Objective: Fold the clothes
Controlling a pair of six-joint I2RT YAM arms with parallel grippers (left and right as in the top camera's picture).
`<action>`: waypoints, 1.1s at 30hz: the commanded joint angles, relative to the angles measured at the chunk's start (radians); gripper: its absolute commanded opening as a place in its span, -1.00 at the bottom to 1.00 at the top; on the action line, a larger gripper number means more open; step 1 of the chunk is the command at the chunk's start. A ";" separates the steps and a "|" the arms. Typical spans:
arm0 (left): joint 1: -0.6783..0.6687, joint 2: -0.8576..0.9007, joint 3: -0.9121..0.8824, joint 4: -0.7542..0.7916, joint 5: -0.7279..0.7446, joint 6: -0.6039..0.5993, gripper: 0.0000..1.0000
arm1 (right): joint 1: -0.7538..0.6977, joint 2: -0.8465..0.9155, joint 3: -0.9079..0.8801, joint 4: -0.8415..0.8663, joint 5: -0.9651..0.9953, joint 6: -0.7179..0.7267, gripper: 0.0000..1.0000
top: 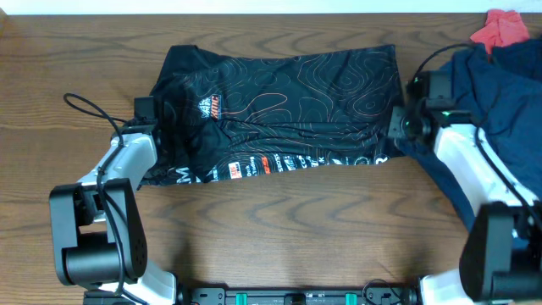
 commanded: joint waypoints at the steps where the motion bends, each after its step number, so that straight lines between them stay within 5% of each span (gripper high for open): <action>1: 0.032 0.038 -0.052 -0.023 -0.064 -0.028 0.08 | -0.002 -0.006 0.010 0.011 -0.065 -0.026 0.17; 11: 0.032 0.038 -0.052 -0.023 -0.066 -0.027 0.08 | -0.002 0.153 0.010 0.045 -0.115 -0.021 0.16; 16: 0.058 0.038 -0.051 -0.001 -0.251 -0.027 0.22 | -0.003 0.185 0.010 0.064 -0.092 -0.018 0.18; 33: 0.120 0.038 -0.051 0.020 -0.165 -0.026 0.22 | 0.032 0.185 0.010 0.108 -0.239 -0.044 0.14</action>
